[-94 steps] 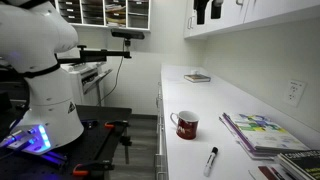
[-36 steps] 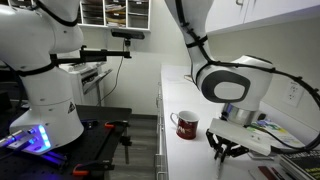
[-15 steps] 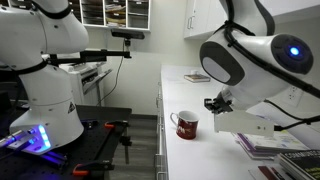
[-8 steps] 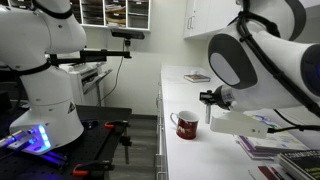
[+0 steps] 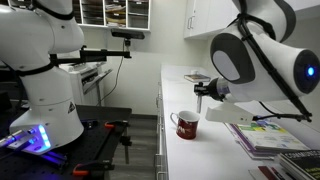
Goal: Put the marker in the mug
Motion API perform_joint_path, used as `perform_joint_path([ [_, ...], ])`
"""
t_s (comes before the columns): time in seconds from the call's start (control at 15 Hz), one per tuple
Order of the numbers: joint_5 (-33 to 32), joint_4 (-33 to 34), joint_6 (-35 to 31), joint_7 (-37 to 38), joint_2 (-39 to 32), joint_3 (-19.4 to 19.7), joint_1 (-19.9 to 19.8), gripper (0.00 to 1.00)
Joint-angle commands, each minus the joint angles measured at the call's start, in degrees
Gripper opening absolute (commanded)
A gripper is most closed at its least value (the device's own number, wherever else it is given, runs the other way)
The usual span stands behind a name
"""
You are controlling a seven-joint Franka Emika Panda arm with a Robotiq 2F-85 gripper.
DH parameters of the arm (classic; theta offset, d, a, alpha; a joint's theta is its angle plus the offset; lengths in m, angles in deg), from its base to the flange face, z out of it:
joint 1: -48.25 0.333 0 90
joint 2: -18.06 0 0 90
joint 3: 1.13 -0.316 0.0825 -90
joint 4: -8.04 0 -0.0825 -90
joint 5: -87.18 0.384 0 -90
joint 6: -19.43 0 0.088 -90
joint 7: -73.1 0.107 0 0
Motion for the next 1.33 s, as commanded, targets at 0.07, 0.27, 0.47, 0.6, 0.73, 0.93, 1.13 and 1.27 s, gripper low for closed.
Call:
perform_joint_path([
  [0.07, 0.6, 2.8, 5.1, -1.1, -2.7, 2.1, 2.8, 0.05],
  [0.27, 0.4, 4.5, 6.6, -1.4, -5.6, 2.2, 3.2, 0.05],
  [0.47, 0.1, 6.2, 7.7, -1.2, -9.0, 2.3, 3.3, 0.05],
  [0.6, -0.1, 6.8, 7.1, -1.7, -10.4, 2.3, 3.5, 0.05],
  [0.73, -0.6, 7.3, 6.9, -1.8, -11.1, 2.3, 3.6, 0.44],
  [0.93, -0.9, 6.7, 5.7, -3.9, -9.9, 2.3, 4.0, 0.66],
  [1.13, -1.4, 4.3, 1.1, -3.2, -6.6, 3.4, 5.8, 0.88],
  [1.27, -2.0, 1.5, -4.5, 0.0, -3.3, 4.4, 7.9, 1.0],
])
